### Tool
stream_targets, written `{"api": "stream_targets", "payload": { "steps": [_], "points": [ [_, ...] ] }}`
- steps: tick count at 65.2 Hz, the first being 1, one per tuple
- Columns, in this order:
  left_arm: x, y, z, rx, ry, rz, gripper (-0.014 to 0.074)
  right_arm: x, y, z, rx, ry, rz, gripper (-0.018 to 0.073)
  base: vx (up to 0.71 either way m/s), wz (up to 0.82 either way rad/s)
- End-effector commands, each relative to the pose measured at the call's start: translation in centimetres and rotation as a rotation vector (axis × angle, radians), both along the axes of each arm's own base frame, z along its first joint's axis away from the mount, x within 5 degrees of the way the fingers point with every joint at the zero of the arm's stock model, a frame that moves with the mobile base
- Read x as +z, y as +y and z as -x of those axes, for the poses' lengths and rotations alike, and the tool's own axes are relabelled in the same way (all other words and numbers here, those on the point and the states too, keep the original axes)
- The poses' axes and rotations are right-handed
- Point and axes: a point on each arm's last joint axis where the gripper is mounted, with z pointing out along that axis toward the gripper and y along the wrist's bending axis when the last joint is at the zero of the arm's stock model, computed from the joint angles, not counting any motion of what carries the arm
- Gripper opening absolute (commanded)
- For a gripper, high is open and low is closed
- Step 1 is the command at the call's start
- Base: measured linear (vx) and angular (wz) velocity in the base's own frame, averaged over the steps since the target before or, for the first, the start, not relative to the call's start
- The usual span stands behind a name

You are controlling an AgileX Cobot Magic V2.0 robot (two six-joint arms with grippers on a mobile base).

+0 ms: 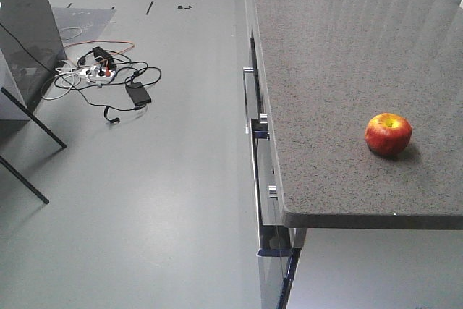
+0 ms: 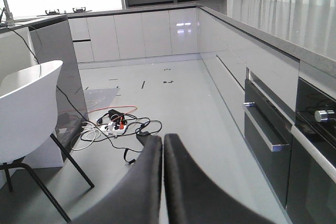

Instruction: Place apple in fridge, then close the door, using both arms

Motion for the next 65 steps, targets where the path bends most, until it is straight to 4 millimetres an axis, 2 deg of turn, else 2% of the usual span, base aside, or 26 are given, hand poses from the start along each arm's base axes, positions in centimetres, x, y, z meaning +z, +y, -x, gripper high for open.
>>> {"api": "stream_targets", "payload": {
  "steps": [1, 5, 10, 16, 19, 33, 46, 55, 65],
  "points": [
    [0.3, 0.0, 0.1, -0.001, -0.077, 0.004, -0.0007, 3.1, 0.0, -1.4, -0.004, -0.044, 0.068, 0.0232, 0.0, 0.0],
    [0.3, 0.0, 0.1, -0.001, -0.077, 0.004, -0.0007, 4.0, 0.1, -2.2, -0.007, -0.059, 0.068, 0.0344, 0.0, 0.0],
    [0.3, 0.0, 0.1, -0.001, -0.077, 0.004, -0.0007, 4.7, 0.1, -3.6, -0.017, -0.101, 0.08, 0.054, 0.0, 0.0],
    [0.3, 0.0, 0.1, -0.001, -0.077, 0.004, -0.0007, 5.0, 0.1, -5.0, -0.029, -0.133, 0.109, 0.0687, 0.0, 0.0],
    [0.3, 0.0, 0.1, -0.001, -0.077, 0.004, -0.0007, 4.9, 0.1, -5.9, -0.03, -0.134, 0.109, 0.0729, 0.0, 0.0],
    [0.3, 0.0, 0.1, -0.001, -0.077, 0.004, -0.0007, 5.7, 0.4, -10.6, -0.021, -0.013, 0.153, 0.0706, 0.0, 0.0],
    [0.3, 0.0, 0.1, -0.001, -0.077, 0.004, -0.0007, 5.6, 0.8, -17.1, 0.003, 0.194, 0.207, 0.0676, 0.0, 0.0],
    [0.3, 0.0, 0.1, -0.001, -0.077, 0.004, -0.0007, 4.2, 1.0, -21.5, 0.009, 0.28, 0.21, 0.0672, 0.0, 0.0],
    [0.3, 0.0, 0.1, -0.001, -0.077, 0.004, -0.0007, 1.4, 0.5, -25.9, -0.017, 0.397, 0.155, 0.0667, 0.0, 0.0]
  ]
}}
